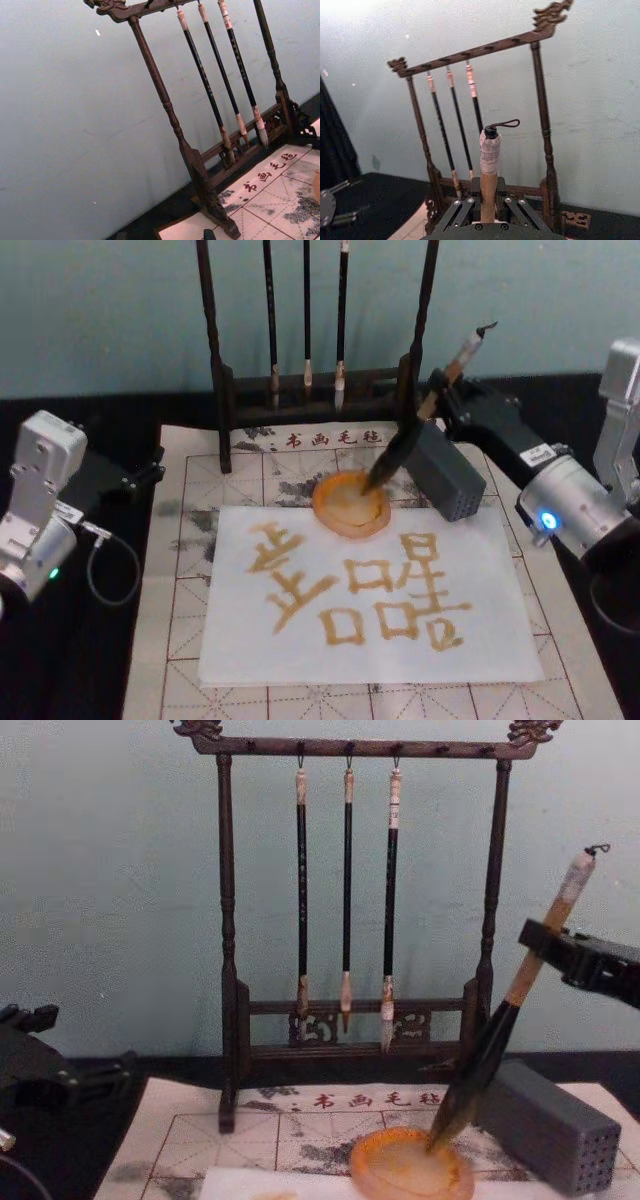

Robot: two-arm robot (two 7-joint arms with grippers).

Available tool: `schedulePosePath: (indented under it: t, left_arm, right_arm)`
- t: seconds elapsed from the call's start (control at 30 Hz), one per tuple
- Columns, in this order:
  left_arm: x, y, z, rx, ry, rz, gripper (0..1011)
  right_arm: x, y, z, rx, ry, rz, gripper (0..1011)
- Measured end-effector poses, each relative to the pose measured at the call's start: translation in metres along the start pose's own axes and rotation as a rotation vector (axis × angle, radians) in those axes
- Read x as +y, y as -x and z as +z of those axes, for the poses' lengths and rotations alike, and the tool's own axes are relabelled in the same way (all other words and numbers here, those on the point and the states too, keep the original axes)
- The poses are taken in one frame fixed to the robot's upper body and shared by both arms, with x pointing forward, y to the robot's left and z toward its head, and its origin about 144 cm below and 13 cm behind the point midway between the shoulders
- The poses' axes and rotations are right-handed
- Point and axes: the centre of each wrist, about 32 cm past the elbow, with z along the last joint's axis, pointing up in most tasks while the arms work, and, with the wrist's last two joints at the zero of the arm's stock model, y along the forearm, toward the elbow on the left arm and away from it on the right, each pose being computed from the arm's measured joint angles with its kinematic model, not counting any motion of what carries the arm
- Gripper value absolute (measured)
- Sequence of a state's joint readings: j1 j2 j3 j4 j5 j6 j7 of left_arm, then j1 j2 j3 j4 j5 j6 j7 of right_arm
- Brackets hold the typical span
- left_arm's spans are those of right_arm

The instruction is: Pick up the brush from the inkstone, write on the paper, then place the brush back to its original position.

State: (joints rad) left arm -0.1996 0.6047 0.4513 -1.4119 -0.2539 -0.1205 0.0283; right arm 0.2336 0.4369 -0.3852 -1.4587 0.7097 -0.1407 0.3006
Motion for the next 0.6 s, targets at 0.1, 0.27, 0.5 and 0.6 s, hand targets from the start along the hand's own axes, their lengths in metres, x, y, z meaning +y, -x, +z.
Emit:
schedulePosePath:
  t: [0.1, 0.27, 0.5, 0.6]
  left_arm:
    - [0.0, 0.0, 0.0, 0.0, 0.0, 0.0, 1001]
    - [0.0, 0.0, 0.0, 0.0, 0.0, 0.0, 1001]
    - [0.0, 0.0, 0.0, 0.0, 0.0, 0.0, 1001]
    - [0.0, 0.0, 0.0, 0.0, 0.0, 0.0, 1001]
  right_arm:
    - [-0.005, 0.002, -0.005, -0.034, -0.01, 0.013, 195]
    - [-0.011, 0.007, -0.013, -0.079, -0.03, 0.022, 195]
    - [-0.018, 0.013, -0.02, -0.102, -0.054, 0.041, 195]
    - [-0.021, 0.015, -0.021, -0.108, -0.056, 0.05, 195]
